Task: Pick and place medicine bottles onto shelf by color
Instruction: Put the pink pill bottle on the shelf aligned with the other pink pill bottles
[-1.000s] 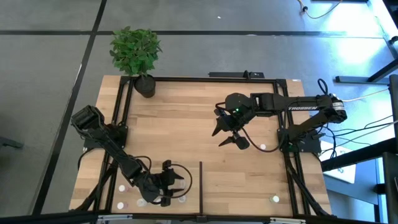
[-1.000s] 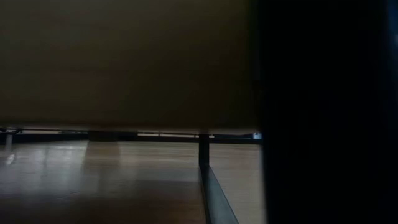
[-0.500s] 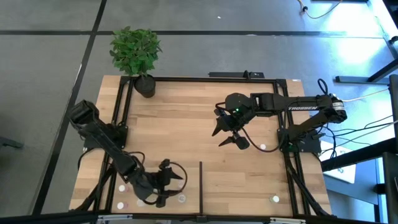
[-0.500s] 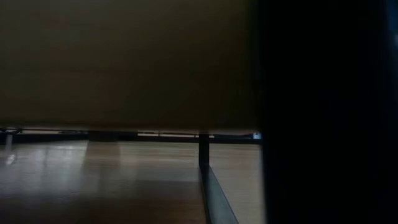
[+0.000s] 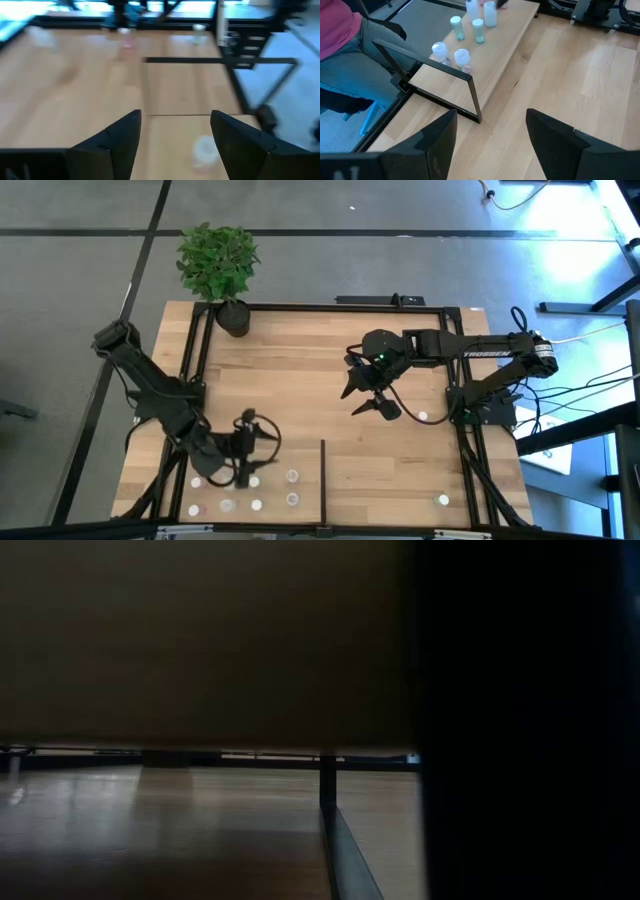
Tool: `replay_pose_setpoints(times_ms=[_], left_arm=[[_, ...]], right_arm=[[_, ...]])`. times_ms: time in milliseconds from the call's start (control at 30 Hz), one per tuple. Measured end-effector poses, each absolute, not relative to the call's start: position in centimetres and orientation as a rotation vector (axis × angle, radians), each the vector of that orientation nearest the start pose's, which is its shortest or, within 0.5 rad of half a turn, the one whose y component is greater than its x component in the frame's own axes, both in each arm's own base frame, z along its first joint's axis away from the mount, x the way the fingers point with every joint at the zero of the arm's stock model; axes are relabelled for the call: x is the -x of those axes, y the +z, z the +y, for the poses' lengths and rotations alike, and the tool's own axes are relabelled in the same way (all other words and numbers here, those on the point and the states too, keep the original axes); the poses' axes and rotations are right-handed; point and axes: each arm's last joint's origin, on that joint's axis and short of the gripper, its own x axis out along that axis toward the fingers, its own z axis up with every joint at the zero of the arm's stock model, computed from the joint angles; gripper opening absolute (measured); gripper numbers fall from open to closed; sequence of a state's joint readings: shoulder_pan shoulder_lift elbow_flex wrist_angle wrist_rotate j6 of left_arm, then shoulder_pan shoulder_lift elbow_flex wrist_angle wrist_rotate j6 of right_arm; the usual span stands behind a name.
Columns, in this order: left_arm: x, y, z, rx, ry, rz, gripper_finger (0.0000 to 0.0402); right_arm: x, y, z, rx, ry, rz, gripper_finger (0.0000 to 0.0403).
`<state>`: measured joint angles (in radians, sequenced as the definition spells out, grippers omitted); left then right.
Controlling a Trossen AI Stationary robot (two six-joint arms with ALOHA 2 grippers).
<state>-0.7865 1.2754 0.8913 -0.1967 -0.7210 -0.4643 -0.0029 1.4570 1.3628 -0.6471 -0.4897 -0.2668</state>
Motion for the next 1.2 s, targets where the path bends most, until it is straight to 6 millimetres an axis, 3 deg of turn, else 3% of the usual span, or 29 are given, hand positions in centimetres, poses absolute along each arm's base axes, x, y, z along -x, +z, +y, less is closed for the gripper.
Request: replay_pose_setpoints(times_ms=[133, 400, 700, 833, 1200], left_arm=[[-19.6, 27.4, -15.8, 0.046, 0.13, 0.454, 0.0232], [-19.1, 25.9, -13.1, 0.065, 0.306, 0.62, 0.0232], [-19.6, 25.6, -11.6, 0.105, 0.401, 0.646, 0.0232], [-19.9, 25.6, -10.9, 0.105, 0.435, 0.653, 0.0232], [-19.9, 25.1, -8.7, 0.04, 0.545, 0.744, 0.0232]], right_arm=[[-30.8, 33.9, 1.3, 0.068, 0.556, 0.657, 0.0239], [-30.9, 34.0, 1.3, 0.072, 0.556, 0.647, 0.0239], [-31.0, 34.1, 1.2, 0.085, 0.529, 0.636, 0.0239], [-30.7, 33.4, 0.7, 0.036, 0.302, 0.767, 0.0239], [-26.6, 30.8, -0.2, -0.556, -0.476, 1.24, 0.0239]])
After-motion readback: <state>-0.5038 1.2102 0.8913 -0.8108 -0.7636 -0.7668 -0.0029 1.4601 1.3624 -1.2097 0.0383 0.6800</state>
